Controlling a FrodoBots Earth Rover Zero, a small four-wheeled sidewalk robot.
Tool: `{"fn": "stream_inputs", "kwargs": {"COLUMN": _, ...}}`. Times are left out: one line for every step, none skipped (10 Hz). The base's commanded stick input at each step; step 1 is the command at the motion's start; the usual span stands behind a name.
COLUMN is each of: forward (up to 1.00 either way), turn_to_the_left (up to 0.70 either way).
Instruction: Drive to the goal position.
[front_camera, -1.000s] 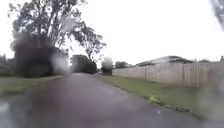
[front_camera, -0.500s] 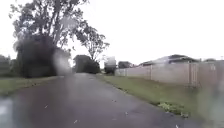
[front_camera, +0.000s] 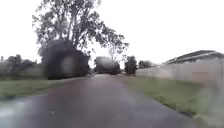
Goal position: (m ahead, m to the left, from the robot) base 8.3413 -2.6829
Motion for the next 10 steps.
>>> {"fn": "stream_inputs", "kwargs": {"forward": 0.85, "turn_to_the_left": 0.0}}
{"fn": "stream_inputs", "kwargs": {"forward": 0.85, "turn_to_the_left": 0.0}}
{"fn": "stream_inputs", "kwargs": {"forward": 0.85, "turn_to_the_left": 0.0}}
{"fn": "stream_inputs", "kwargs": {"forward": 0.85, "turn_to_the_left": 0.0}}
{"fn": "stream_inputs", "kwargs": {"forward": 0.85, "turn_to_the_left": 0.0}}
{"fn": "stream_inputs", "kwargs": {"forward": 0.85, "turn_to_the_left": 0.0}}
{"fn": "stream_inputs", "kwargs": {"forward": 0.85, "turn_to_the_left": 0.0}}
{"fn": "stream_inputs", "kwargs": {"forward": 0.85, "turn_to_the_left": 0.0}}
{"fn": "stream_inputs", "kwargs": {"forward": 0.85, "turn_to_the_left": 0.0}}
{"fn": "stream_inputs", "kwargs": {"forward": 0.85, "turn_to_the_left": 0.0}}
